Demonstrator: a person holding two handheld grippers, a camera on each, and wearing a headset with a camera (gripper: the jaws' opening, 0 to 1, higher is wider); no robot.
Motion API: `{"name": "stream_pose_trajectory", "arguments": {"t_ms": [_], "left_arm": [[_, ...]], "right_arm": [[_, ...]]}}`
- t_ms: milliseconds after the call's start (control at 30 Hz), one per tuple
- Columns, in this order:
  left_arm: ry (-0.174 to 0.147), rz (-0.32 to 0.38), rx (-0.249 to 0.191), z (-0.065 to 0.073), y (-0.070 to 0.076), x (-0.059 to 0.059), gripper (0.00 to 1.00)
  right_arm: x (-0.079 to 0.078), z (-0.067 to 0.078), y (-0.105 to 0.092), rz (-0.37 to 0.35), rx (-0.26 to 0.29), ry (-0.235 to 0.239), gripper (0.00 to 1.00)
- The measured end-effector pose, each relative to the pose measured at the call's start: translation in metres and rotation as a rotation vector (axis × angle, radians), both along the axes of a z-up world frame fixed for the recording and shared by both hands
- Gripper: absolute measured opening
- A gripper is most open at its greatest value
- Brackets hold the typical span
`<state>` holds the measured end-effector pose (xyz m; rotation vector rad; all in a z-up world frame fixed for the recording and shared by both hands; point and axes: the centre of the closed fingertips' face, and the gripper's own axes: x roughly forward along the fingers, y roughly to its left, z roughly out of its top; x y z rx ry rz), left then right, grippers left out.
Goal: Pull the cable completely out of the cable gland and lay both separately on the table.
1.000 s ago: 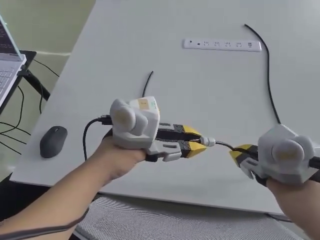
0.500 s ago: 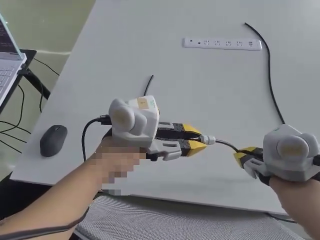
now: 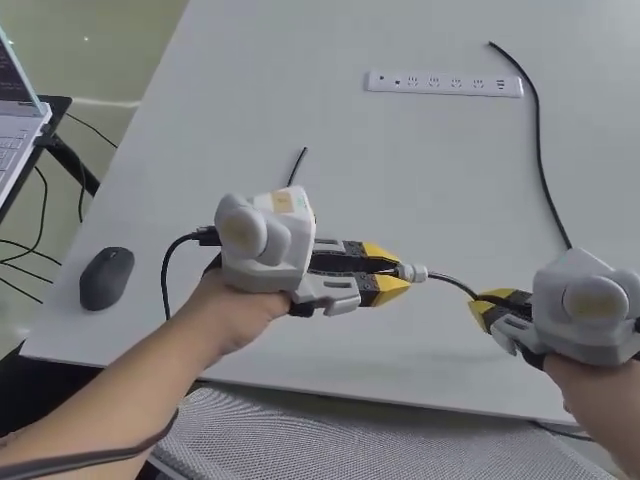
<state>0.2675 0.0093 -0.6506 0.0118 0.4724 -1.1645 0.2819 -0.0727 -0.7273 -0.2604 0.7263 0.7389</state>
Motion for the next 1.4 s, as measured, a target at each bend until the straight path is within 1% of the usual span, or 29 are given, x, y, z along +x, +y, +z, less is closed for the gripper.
{"name": "stream_pose_trajectory", "arguments": {"t_ms": [167,200,267,467,633,667,800,833,867,933,1000,1100,1267,1400], "left_arm": [[0.010,-0.005,0.002,0.000,0.004,0.000,0.15],[0.012,-0.006,0.003,-0.001,0.004,0.001,0.15],[0.016,-0.010,0.003,-0.001,0.004,0.000,0.15],[0.021,-0.016,-0.004,-0.001,0.002,-0.002,0.15],[0.030,-0.014,-0.009,0.000,0.002,-0.001,0.15],[0.032,-0.013,-0.011,0.000,0.002,-0.001,0.15],[0.036,-0.008,-0.007,-0.001,0.002,-0.001,0.15],[0.036,-0.006,-0.006,-0.002,0.003,-0.001,0.15],[0.040,-0.006,-0.006,-0.002,0.003,-0.001,0.15],[0.045,-0.008,-0.005,-0.003,0.003,-0.001,0.15],[0.045,-0.009,-0.003,-0.003,0.003,-0.002,0.15],[0.047,-0.011,0.000,-0.004,0.003,-0.002,0.15],[0.047,-0.017,-0.001,-0.002,0.001,-0.003,0.15],[0.047,-0.020,0.005,-0.004,0.002,-0.004,0.15]], "right_arm": [[-0.003,0.009,-0.002,0.038,0.002,-0.043,0.01],[-0.002,0.011,-0.002,0.049,-0.001,-0.063,0.01],[-0.002,0.013,-0.003,0.062,-0.009,-0.083,0.01],[-0.002,0.014,-0.004,0.070,-0.020,-0.089,0.01],[-0.004,0.015,-0.004,0.112,-0.042,-0.108,0.02],[-0.004,0.015,-0.004,0.118,-0.041,-0.107,0.03],[-0.007,0.026,0.000,0.147,-0.041,-0.130,0.09],[-0.008,0.030,0.003,0.163,-0.050,-0.144,0.10],[-0.008,0.038,0.008,0.192,-0.055,-0.183,0.11],[-0.009,0.050,0.018,0.244,-0.071,-0.227,0.11],[-0.012,0.055,0.028,0.279,-0.077,-0.241,0.10],[-0.012,0.059,0.039,0.323,-0.095,-0.274,0.10],[-0.014,0.058,0.051,0.377,-0.120,-0.296,0.09],[-0.016,0.059,0.059,0.408,-0.132,-0.315,0.07]]}}
